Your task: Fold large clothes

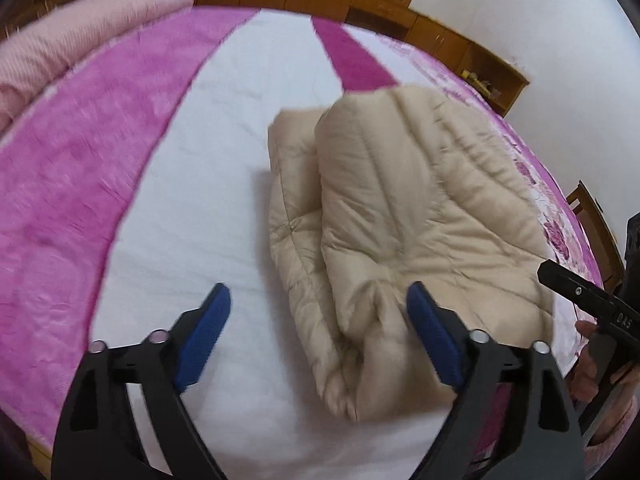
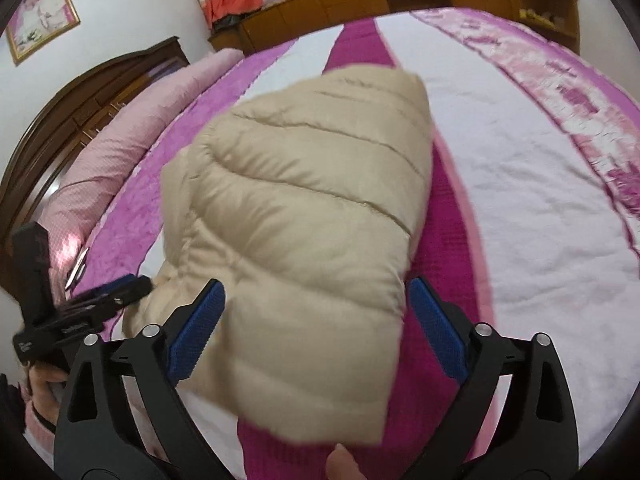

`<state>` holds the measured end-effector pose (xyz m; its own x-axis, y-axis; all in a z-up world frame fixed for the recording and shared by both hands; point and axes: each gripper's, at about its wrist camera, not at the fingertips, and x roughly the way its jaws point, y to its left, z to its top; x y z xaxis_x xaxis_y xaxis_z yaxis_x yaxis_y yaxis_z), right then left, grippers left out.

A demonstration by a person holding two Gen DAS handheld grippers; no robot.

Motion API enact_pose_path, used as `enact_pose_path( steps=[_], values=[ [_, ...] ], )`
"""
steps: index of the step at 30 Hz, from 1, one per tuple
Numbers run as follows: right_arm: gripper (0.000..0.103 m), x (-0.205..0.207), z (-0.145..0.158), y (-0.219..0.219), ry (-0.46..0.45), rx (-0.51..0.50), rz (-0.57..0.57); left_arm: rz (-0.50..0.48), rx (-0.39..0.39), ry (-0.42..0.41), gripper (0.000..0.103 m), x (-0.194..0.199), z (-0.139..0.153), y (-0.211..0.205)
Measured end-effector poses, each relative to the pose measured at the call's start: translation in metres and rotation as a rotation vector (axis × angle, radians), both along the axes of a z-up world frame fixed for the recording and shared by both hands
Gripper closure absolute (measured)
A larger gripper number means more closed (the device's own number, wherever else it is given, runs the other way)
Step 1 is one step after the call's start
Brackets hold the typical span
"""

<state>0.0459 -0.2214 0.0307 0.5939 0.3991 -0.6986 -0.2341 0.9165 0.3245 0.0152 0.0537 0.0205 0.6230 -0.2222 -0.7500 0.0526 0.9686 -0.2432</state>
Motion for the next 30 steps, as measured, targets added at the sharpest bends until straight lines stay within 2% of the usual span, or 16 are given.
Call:
enact_pose_path(
  steps=[3,7,12,16,21,30],
  values=[
    [0.005,-0.021,0.007,-0.005,-0.018,-0.019,-0.028,-0.009,0.013,-0.042,0.006,-0.022,0.015,-0.007],
    [0.005,-0.047,0.008,-0.003,-0.037,-0.072,-0.071,-0.015,0.033,-0.062,0.006,-0.034,0.022,-0.019],
    [0.005,-0.075,-0.001,0.000,-0.063,-0.148,-0.105,-0.037,0.066,-0.036,0.006,-0.039,0.008,-0.035],
    [0.005,-0.090,-0.017,0.003,-0.029,-0.189,-0.115,-0.024,0.098,-0.002,0.006,-0.047,-0.003,-0.045],
    [0.005,-0.100,-0.032,0.003,0.018,-0.205,-0.131,-0.030,0.191,0.031,0.006,-0.056,-0.014,-0.061],
    [0.005,-0.101,-0.050,0.001,0.079,-0.205,-0.136,-0.020,0.208,0.086,0.006,-0.054,-0.030,-0.068]
  ],
)
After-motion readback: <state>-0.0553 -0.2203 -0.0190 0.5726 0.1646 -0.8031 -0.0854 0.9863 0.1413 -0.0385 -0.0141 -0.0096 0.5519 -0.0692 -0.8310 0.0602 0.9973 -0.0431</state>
